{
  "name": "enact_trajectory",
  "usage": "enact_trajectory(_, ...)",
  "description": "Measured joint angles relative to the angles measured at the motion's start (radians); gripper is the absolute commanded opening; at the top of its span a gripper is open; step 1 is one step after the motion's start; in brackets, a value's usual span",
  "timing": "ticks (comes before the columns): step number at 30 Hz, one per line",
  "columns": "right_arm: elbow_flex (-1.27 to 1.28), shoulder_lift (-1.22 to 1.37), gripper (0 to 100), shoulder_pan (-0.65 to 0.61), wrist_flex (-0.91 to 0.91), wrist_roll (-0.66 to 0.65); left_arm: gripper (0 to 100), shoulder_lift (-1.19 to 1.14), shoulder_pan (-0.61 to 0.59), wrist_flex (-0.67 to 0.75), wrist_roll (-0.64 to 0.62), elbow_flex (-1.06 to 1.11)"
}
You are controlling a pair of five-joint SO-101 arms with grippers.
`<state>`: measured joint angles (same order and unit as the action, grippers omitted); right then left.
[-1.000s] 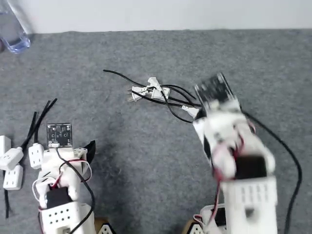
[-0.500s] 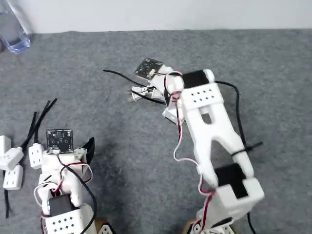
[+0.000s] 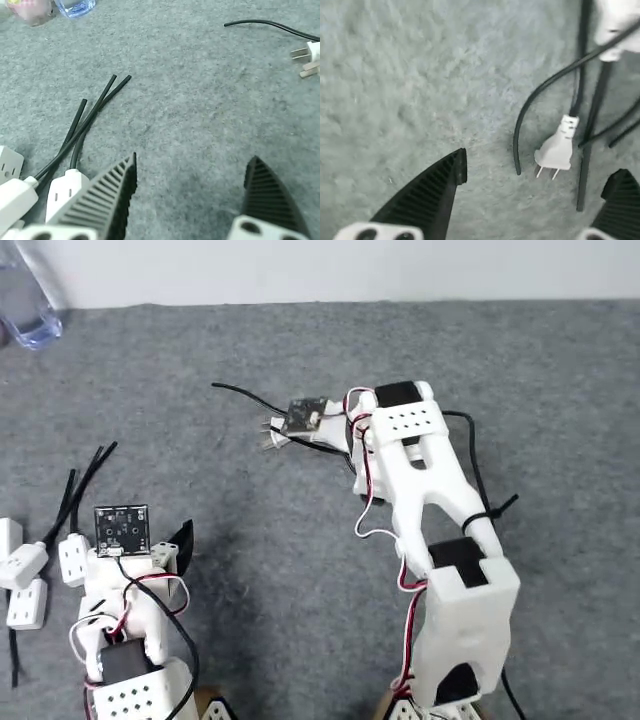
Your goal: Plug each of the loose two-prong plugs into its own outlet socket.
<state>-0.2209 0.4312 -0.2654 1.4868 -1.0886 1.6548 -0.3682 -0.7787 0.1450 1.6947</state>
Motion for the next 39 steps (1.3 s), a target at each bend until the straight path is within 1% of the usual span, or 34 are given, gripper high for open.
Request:
enact_trajectory(5,0.000,0.023,42.0,0.002,0.000,-0.118,32,0.000,0.017,0.000,0.000,0.000)
enact_trajectory(10,0.000,0.032,42.0,0.002,-0.092,-0.167,32,0.000,0.031,0.000,0.000,0.000)
enact_trajectory(15,-0.020,0.130,42.0,0.020,-0.193,-0.173,32,0.000,0.031,0.000,0.000,0.000)
enact_trajectory(20,-0.103,0.253,42.0,-0.003,-0.216,-0.149,32,0.000,0.031,0.000,0.000,0.000)
enact_trajectory(23,-0.195,0.315,41.3,-0.002,-0.206,-0.141,32,0.000,0.031,0.000,0.000,0.000)
enact_trajectory(25,-0.259,0.359,37.0,0.009,-0.189,-0.141,32,0.000,0.031,0.000,0.000,0.000)
enact_trajectory(27,-0.318,0.400,29.3,0.015,-0.178,-0.140,32,0.000,0.031,0.000,0.000,0.000)
enact_trajectory(29,-0.370,0.437,19.3,0.017,-0.176,-0.140,32,0.000,0.031,0.000,0.000,0.000)
enact_trajectory(32,-0.440,0.488,1.7,0.017,-0.175,-0.140,32,0.000,0.031,0.000,0.000,0.000)
enact_trajectory(33,-0.465,0.502,0.1,0.017,-0.175,-0.140,32,0.000,0.031,0.000,0.000,0.000)
enact_trajectory(35,-0.505,0.526,4.3,0.026,-0.175,-0.140,32,0.000,0.031,0.000,0.000,0.000)
enact_trajectory(37,-0.529,0.537,1.1,0.034,-0.175,-0.140,32,0.000,0.031,0.000,0.000,0.000)
enact_trajectory(39,-0.546,0.543,1.3,0.044,-0.163,-0.138,32,0.000,0.031,0.000,0.000,0.000)
